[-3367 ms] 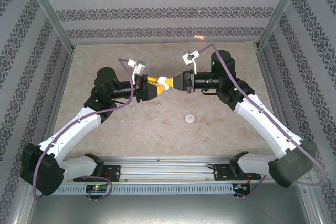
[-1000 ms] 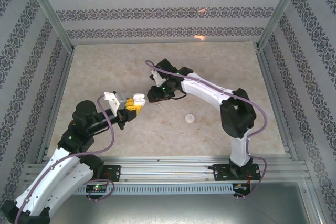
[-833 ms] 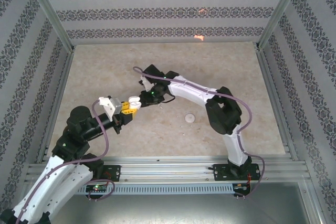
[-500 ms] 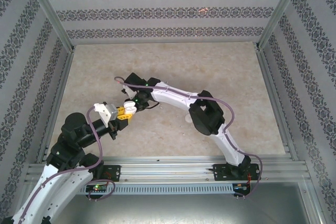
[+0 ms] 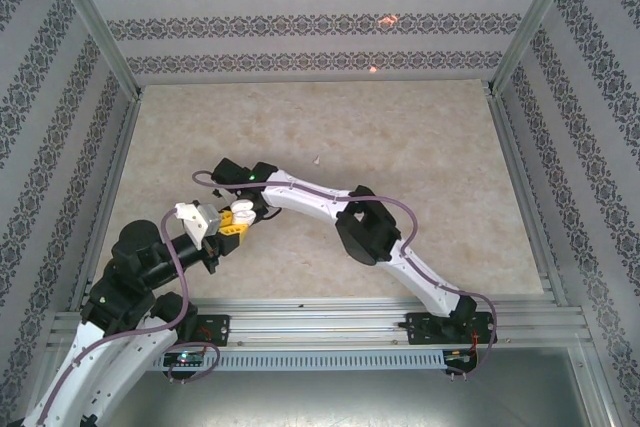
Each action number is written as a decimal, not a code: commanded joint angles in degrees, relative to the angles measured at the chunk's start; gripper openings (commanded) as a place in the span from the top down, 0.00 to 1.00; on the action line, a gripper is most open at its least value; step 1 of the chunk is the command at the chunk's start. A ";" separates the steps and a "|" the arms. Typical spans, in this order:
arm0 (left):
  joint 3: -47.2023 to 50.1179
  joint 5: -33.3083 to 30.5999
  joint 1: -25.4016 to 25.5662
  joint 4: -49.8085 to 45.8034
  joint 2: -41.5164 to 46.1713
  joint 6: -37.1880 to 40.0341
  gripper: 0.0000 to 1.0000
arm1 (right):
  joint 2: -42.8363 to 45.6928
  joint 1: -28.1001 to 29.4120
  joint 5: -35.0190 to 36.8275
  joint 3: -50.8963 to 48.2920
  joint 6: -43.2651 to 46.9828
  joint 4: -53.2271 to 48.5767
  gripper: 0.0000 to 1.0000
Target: Insert wireless bluetooth earbuds into charging case
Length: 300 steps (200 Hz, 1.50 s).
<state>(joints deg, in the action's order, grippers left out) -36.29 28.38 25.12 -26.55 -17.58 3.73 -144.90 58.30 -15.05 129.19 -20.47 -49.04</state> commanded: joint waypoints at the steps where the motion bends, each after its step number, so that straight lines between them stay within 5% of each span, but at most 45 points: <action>1: -2.03 -0.36 0.36 -1.92 1.22 1.28 1.00 | -2.34 1.02 2.30 4.07 1.98 -3.65 0.59; 91: -1.79 0.33 0.36 -3.71 1.78 1.48 1.00 | -2.90 1.57 1.82 5.47 3.48 -6.35 0.84; 144: 0.74 2.93 0.41 1.59 0.67 -0.36 1.00 | 9.65 -2.77 -1.43 -13.08 0.48 0.94 0.90; 226: 7.97 11.33 0.37 26.73 -9.57 -6.80 1.00 | 32.41 -13.14 -0.32 -52.28 -3.51 11.05 0.90; 300: 7.64 11.11 0.36 31.51 -15.55 -6.46 1.00 | 30.48 -13.51 -0.16 -52.91 -5.99 8.59 0.78</action>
<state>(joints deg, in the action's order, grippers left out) -28.56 38.65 25.12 0.27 -33.56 -2.22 -112.55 44.40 -15.88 75.37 -24.62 -38.72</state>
